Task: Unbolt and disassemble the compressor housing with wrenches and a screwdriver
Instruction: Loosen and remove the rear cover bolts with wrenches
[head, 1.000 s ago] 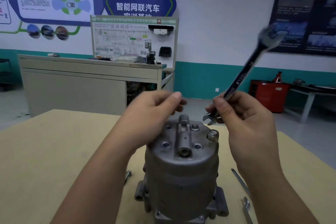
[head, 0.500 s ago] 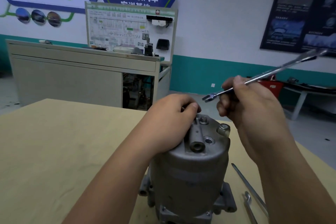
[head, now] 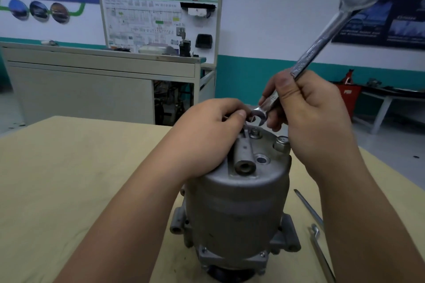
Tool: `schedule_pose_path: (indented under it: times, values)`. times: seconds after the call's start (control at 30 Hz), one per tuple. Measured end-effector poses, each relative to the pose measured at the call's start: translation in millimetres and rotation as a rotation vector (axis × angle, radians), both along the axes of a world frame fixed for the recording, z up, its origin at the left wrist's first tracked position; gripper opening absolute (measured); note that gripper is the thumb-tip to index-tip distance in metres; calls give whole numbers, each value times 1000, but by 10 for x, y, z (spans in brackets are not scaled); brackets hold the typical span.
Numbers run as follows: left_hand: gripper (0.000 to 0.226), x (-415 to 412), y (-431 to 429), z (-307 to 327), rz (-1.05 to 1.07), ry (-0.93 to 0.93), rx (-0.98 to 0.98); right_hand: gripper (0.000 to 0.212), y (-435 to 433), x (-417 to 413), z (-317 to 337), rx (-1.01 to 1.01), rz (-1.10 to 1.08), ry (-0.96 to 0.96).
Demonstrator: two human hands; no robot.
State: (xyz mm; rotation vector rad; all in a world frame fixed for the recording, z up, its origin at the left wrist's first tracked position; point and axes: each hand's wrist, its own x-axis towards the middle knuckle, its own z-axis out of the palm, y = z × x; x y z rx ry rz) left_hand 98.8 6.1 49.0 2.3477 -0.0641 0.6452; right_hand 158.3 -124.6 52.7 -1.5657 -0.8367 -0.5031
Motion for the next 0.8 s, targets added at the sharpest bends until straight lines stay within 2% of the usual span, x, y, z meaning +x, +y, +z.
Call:
schedule_pose_path:
  times: [0.33,0.8]
  values:
    - [23,-3,-3,-11,3,3,5,30,6,15,-31,-22,7,17]
    - [24,19,-5,-18,-26,-41,-5,29,91,-27,-52,-59,-34,-109]
